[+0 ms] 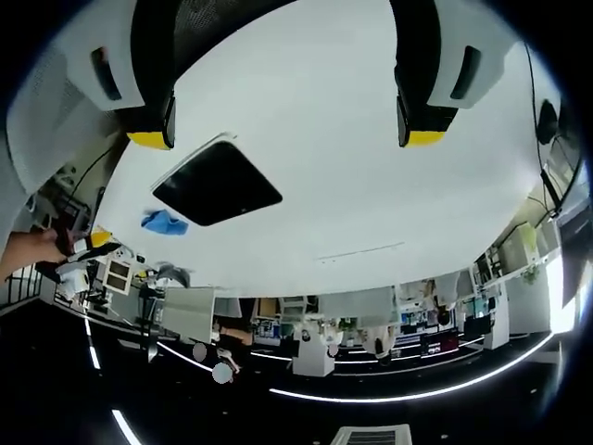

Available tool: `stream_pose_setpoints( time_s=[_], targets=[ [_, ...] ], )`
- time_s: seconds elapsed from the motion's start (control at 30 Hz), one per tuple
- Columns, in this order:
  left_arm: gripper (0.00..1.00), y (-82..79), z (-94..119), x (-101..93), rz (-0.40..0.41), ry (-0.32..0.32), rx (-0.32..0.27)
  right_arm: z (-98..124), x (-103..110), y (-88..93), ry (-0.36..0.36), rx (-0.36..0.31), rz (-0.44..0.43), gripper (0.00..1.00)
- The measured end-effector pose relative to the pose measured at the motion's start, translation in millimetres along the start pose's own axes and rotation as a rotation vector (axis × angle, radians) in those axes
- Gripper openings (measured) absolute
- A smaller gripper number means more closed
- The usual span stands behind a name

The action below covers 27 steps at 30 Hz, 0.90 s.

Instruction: Wipe the mirror surface with the cleaning cloth until all visible marks leave the cleaned area.

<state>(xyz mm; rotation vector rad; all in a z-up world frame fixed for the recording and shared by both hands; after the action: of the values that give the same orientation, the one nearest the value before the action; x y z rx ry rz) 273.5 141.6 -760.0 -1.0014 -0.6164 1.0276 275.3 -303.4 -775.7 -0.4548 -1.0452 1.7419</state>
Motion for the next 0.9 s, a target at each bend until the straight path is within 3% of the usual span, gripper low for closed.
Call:
stream_pose_setpoints(
  time_s=[0.07, 0.4, 0.53, 0.63, 0.73, 0.8, 0.9],
  targets=[
    [0.99, -1.2, 0.8, 6.6, 0.016, -0.026, -0.004, 1.3, -0.5, -1.4, -0.010, -0.013, -0.015, 0.97],
    [0.99, 4.7, 2.2, 2.1, 0.013, -0.016, 0.021, 0.4, 6.6, 5.9, 0.016, -0.008, -0.048, 0.98],
    [0.99, -7.7, 2.4, 1.1, 0.028, -0.001, -0.033, -6.6, 4.9, 4.0, 0.007, -0.016, -0.003, 0.98],
    [0.99, -9.2, 4.2, 0.0, 0.012, -0.004, -0.037, -7.4, -0.5, 6.9, 0.023, 0.007, -0.027, 0.97],
    [0.99, -1.4, 0.3, -3.5, 0.003, 0.017, 0.002, -7.0, 1.5, -9.6, 0.021, -0.019, 0.007, 0.97],
    [0.99, -12.1, 3.3, -2.1, -0.008, 0.015, -0.062, -8.3, -0.4, -19.1, 0.025, -0.032, 0.057, 0.96],
    [0.99, -11.3, 5.6, -1.8, 0.034, 0.026, -0.047, -6.0, 2.4, -44.7, 0.029, -0.083, 0.047, 0.94]
  ],
)
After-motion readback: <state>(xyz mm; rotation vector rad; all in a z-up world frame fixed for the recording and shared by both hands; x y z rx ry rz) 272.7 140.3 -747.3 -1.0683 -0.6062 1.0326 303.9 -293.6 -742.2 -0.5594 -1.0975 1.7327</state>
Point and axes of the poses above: the point that each gripper's makers call its tool centre point, and the gripper's own axes: z roughly backward along the fingers, x roughly to its left, y roughly out of its underside, the point moved 1 cm from there along z, roughly backward along the fingers, and after that the axes turned 4 degrees about -y, right-handed, at the moved point
